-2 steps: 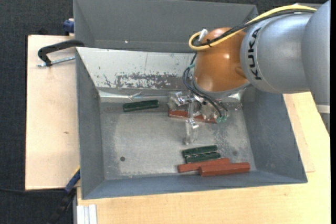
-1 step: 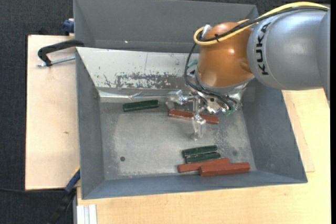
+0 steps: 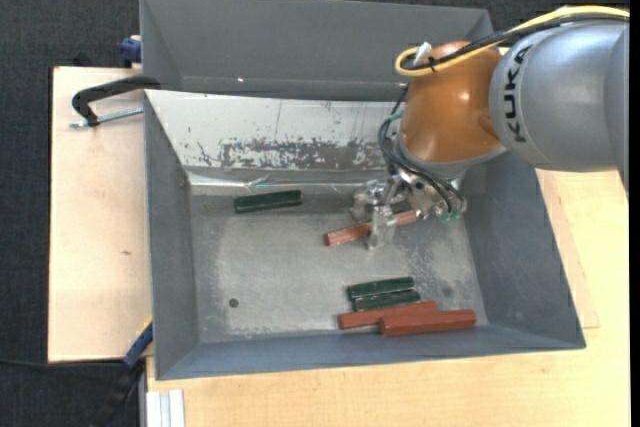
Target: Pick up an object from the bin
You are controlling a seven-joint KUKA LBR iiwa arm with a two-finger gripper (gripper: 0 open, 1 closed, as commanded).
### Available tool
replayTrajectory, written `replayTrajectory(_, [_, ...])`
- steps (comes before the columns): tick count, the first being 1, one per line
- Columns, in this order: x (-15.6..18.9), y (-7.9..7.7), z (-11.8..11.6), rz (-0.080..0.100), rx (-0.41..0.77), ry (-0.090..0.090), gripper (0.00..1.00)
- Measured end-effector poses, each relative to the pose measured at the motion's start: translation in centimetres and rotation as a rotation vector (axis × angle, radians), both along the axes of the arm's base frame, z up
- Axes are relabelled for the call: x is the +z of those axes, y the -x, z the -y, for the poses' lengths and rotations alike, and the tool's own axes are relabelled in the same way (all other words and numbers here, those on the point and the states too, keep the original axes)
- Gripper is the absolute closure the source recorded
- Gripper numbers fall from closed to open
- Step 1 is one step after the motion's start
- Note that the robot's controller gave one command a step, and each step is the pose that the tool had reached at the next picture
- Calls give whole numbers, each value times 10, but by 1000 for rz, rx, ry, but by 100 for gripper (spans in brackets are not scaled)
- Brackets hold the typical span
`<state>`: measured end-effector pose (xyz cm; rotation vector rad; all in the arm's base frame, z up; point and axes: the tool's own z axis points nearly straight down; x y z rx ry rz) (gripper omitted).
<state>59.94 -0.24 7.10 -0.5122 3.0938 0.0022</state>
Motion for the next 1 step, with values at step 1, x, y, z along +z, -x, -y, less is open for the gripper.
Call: replayTrajectory(1, [0,0,0,0,0,0,100])
